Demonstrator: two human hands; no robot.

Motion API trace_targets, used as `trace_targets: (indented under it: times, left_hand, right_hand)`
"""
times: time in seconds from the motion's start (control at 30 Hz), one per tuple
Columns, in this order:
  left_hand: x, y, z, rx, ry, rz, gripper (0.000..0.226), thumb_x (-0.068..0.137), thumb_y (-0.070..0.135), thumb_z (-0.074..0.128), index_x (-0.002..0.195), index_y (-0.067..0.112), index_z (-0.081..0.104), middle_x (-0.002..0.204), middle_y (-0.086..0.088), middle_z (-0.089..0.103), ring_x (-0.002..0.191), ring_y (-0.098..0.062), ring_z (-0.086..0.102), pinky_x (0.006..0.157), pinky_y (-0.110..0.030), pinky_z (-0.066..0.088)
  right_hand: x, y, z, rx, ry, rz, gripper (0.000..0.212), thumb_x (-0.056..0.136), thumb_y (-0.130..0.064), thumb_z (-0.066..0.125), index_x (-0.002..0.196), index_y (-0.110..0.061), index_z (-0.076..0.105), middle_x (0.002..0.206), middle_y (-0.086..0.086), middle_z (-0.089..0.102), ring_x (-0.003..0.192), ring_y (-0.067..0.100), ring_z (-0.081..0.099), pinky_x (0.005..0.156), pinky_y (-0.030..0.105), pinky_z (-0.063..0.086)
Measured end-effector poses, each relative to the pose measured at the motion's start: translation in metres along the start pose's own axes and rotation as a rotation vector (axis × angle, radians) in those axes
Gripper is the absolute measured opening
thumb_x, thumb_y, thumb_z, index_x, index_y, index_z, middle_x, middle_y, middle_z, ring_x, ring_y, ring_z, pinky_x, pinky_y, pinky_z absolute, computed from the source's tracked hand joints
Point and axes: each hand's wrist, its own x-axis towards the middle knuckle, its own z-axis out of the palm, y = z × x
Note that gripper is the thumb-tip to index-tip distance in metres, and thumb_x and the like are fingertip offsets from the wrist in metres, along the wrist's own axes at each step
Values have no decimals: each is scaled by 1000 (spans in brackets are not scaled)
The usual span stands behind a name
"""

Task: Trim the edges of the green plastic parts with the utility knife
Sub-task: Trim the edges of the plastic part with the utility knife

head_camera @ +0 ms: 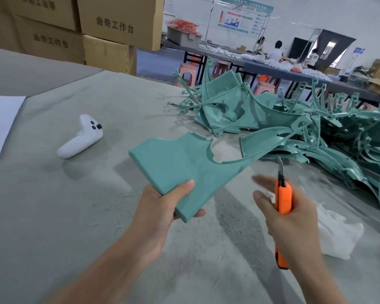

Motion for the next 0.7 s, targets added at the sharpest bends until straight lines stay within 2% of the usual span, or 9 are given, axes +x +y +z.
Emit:
trace_targets:
  times: [0.1, 0.2, 0.23, 0.3, 0.4, 0.47, 0.53, 0.63, 0.7]
  left_hand:
    - [-2, 0, 2, 53, -6, 12, 20, 85, 8, 67, 100, 19, 73, 104, -5, 73, 86, -28, 71, 62, -39, 57]
    - [-3, 0, 4, 89, 5, 23, 20, 86, 5, 65, 104, 14, 71, 102, -5, 73, 84, -28, 71, 60, -37, 57]
    - [-4, 0, 4, 99, 7, 29, 21, 87, 4, 65, 104, 13, 71, 102, -5, 74, 84, -27, 71, 59, -37, 57]
    - [-4, 2, 5, 117, 15, 42, 21, 87, 4, 65, 104, 14, 70, 101, -3, 74, 82, -27, 72, 59, -37, 57]
    - [-4, 3, 4, 117, 38, 44, 19, 85, 5, 69, 99, 17, 73, 100, -3, 74, 79, -27, 72, 60, -39, 58]
    - [-3, 3, 3, 79, 54, 36, 18, 79, 8, 73, 94, 18, 75, 101, -4, 74, 82, -26, 72, 60, -38, 57]
    - [-1, 5, 1, 8, 58, 8, 20, 77, 6, 72, 91, 20, 77, 102, -4, 73, 86, -25, 71, 58, -36, 56]
    - [1, 6, -1, -116, 46, -68, 24, 68, 4, 73, 87, 18, 75, 96, -4, 73, 77, -19, 71, 50, -30, 53]
    - [1, 7, -1, -165, 15, -126, 17, 66, 8, 67, 77, 18, 75, 85, -2, 71, 67, -15, 68, 46, -27, 49]
  right_hand:
    - [-1, 2, 0, -17, 28, 17, 26, 79, -46, 72, 63, -29, 60, 47, -4, 55, 42, 14, 46, 50, 37, 44]
    - [-2, 1, -2, 33, 2, -10, 18, 88, -20, 73, 81, -35, 67, 66, -8, 70, 43, 11, 46, 53, 34, 42]
    - [-2, 2, -3, 45, -18, -16, 29, 87, -13, 73, 94, -40, 69, 76, -10, 73, 44, 16, 45, 51, 33, 43]
    - [-3, -3, -4, 105, -11, -33, 25, 84, -21, 76, 100, -40, 70, 70, -7, 70, 45, 26, 41, 45, 28, 42]
    - [-3, -4, -6, 190, 155, 6, 14, 82, -38, 73, 80, -25, 67, 53, 12, 51, 43, 19, 41, 44, 29, 39]
    - [-1, -4, -10, 298, 263, 10, 11, 91, -20, 71, 88, -26, 63, 65, 2, 63, 43, 11, 45, 42, 23, 39]
    - [3, -3, -17, 412, 308, 44, 29, 89, -5, 67, 107, -25, 56, 88, -3, 70, 42, 7, 44, 40, 19, 38]
    - [11, -1, -24, 519, 275, 194, 17, 91, -33, 68, 103, -24, 60, 78, -8, 64, 40, 8, 40, 39, 20, 35]
    - [13, 2, -25, 555, 149, 323, 45, 89, -62, 54, 102, -20, 63, 72, -6, 58, 40, 9, 37, 38, 20, 32]
